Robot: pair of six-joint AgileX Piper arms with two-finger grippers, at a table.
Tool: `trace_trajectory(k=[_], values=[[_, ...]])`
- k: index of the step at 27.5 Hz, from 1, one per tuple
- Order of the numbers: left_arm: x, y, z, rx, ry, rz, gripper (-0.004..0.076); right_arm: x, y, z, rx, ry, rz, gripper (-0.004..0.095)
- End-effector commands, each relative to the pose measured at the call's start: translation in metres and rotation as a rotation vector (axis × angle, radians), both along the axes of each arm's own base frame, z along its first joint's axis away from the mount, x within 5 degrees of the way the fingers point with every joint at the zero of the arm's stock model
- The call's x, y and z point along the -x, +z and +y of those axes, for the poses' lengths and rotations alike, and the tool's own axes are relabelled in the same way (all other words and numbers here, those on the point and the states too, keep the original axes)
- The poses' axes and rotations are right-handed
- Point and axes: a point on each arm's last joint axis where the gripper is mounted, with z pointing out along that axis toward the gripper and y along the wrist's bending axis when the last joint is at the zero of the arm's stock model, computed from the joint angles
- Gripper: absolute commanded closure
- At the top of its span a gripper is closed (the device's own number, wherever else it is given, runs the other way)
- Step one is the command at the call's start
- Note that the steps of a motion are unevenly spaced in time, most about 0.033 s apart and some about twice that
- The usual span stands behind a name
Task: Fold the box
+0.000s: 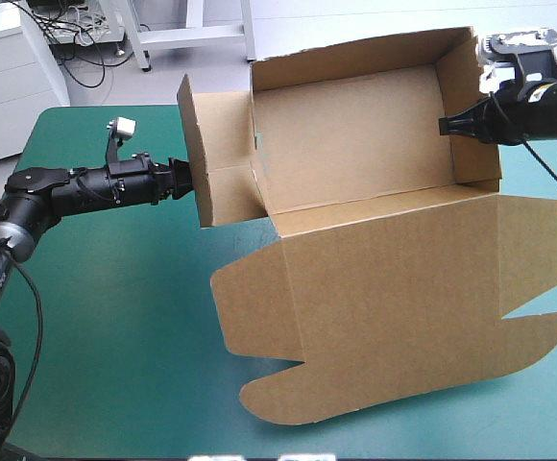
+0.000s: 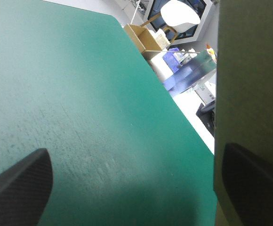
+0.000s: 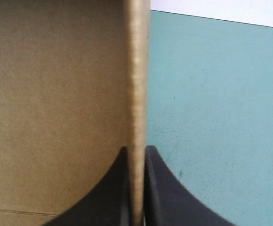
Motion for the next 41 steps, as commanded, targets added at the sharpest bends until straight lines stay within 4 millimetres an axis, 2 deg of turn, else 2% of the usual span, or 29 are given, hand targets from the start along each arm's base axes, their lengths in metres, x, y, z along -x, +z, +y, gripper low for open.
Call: trace_trajectory(k=[1, 4, 7, 17, 26, 31, 38, 41], values=[[0.016, 0.034, -0.01, 0.15, -0.094, -0.069, 0.0029, 0.01, 0.023, 0.007, -0.019, -0.03, -0.144, 0.092], [0.015, 0.039, -0.01, 0.199, -0.082, -0.076, 0.0029, 0.008, 0.023, 0.015, 0.015, -0.05, -0.159, 0.092], [0.022, 0.045, -0.018, 0.203, -0.109, -0.102, 0.0029, 0.005, 0.023, 0.019, -0.006, -0.039, -0.168, 0.092], [0.031, 0.067, -0.025, 0.256, -0.126, -0.187, 0.0029, 0.002, 0.02, 0.022, -0.036, -0.038, -0.155, 0.092], [0.039, 0.097, -0.046, 0.258, -0.212, -0.293, 0.0029, 0.004, 0.021, 0.037, -0.044, 0.002, -0.164, 0.0919], [0.042, 0.108, -0.052, 0.17, -0.226, -0.309, 0.0029, 0.005, 0.023, 0.048, -0.064, 0.014, -0.185, 0.0919], [0.039, 0.122, -0.052, 0.107, -0.171, -0.294, 0.003, 0.005, 0.024, 0.056, -0.055, 0.002, -0.203, 0.0918], [0.038, 0.127, -0.055, 0.02, -0.132, -0.281, 0.003, 0.004, 0.023, 0.059, -0.047, -0.007, -0.215, 0.0918]])
